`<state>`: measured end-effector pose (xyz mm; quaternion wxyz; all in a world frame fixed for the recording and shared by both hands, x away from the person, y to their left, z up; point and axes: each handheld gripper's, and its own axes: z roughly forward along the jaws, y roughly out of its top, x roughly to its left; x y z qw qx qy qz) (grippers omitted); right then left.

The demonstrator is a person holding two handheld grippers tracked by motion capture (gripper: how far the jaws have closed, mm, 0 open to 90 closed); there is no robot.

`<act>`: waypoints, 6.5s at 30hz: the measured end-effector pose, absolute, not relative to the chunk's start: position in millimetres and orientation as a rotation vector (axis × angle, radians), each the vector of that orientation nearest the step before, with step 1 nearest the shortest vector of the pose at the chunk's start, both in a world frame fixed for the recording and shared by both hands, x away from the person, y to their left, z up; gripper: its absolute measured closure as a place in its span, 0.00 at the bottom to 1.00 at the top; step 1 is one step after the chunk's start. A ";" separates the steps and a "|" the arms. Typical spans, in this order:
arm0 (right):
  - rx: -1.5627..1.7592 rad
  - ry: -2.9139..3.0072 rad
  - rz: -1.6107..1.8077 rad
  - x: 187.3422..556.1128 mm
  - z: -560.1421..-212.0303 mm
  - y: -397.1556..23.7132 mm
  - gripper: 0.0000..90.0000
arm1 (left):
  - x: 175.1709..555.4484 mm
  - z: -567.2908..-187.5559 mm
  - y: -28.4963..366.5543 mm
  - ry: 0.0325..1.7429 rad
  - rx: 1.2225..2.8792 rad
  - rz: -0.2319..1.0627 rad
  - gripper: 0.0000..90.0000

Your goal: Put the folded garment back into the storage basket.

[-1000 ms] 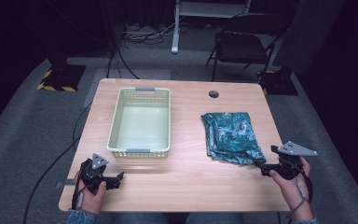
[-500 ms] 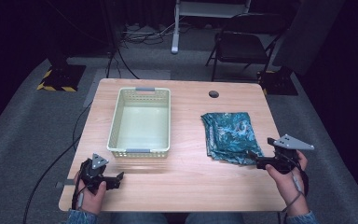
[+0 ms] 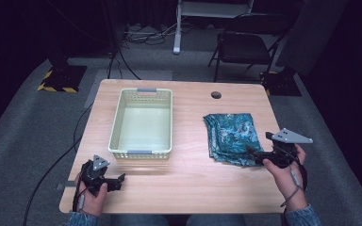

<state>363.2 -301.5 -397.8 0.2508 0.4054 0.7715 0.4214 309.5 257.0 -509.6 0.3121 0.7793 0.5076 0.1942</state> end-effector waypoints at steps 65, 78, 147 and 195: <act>1.119 2.498 0.944 429.3 -467.0 -212.9 0.15 | 310.6 -509.5 257.3 1.335 2.059 0.510 0.00; 1.104 2.529 0.824 433.1 -483.7 -194.7 0.18 | 310.5 -509.5 257.1 1.329 2.062 0.510 0.00; 1.066 2.255 1.042 427.7 -338.7 -203.5 0.93 | 310.3 -509.5 256.8 1.317 2.070 0.503 0.00; 0.893 2.236 1.151 445.7 -254.4 -120.5 0.93 | 310.4 -509.6 256.9 1.314 2.071 0.503 0.00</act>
